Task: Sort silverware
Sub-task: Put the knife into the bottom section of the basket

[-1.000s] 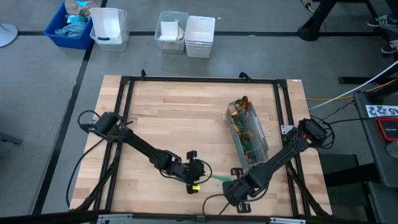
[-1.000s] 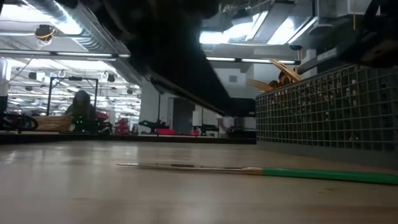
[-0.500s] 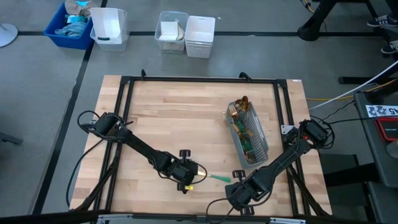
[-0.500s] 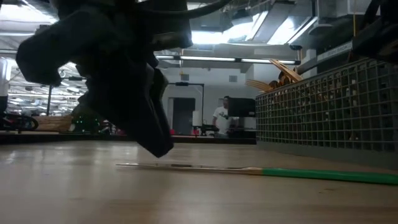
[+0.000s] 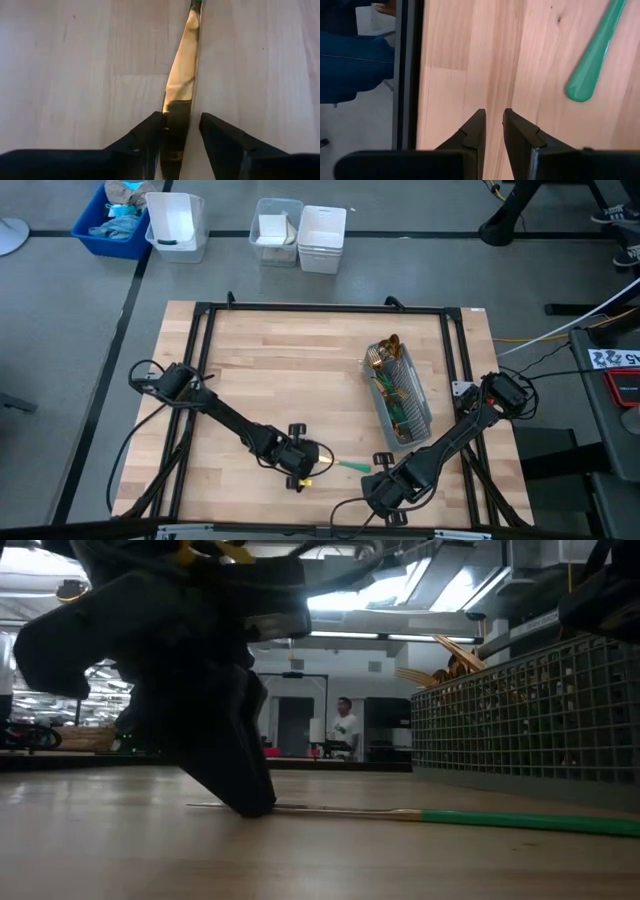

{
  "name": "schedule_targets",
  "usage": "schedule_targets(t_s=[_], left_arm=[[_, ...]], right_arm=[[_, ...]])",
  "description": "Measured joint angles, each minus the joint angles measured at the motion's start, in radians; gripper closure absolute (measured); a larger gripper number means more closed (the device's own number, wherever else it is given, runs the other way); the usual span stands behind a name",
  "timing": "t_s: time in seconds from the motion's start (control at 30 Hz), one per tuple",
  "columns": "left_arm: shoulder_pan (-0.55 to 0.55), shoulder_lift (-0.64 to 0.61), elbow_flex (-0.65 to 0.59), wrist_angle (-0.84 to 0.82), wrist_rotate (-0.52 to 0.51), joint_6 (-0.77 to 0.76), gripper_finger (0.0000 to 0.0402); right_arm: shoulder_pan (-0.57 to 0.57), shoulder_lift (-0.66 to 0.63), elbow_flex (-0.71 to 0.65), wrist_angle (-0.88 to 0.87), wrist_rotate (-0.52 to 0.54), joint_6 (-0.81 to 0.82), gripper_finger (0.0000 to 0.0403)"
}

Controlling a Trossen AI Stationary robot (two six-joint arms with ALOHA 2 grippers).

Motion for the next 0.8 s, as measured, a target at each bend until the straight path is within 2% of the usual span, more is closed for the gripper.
schedule_targets(t_s=[0.23,0.43,0.63,0.8], left_arm=[[0.019,0.002,-0.001,-0.004,0.088,-0.053,0.0342],[0.022,0.004,-0.002,0.031,0.133,-0.105,0.0389],[0.022,0.005,-0.003,0.063,0.155,-0.111,0.0398],[0.021,-0.004,-0.004,0.126,0.161,-0.111,0.0394]], right_arm=[[0.000,0.000,0.000,0.003,0.007,0.000,0.0336],[0.000,0.000,0.000,0.068,0.113,0.000,0.0336],[0.000,0.000,0.000,0.112,0.235,-0.004,0.0336],[0.000,0.000,0.000,0.110,0.272,-0.078,0.0336]])
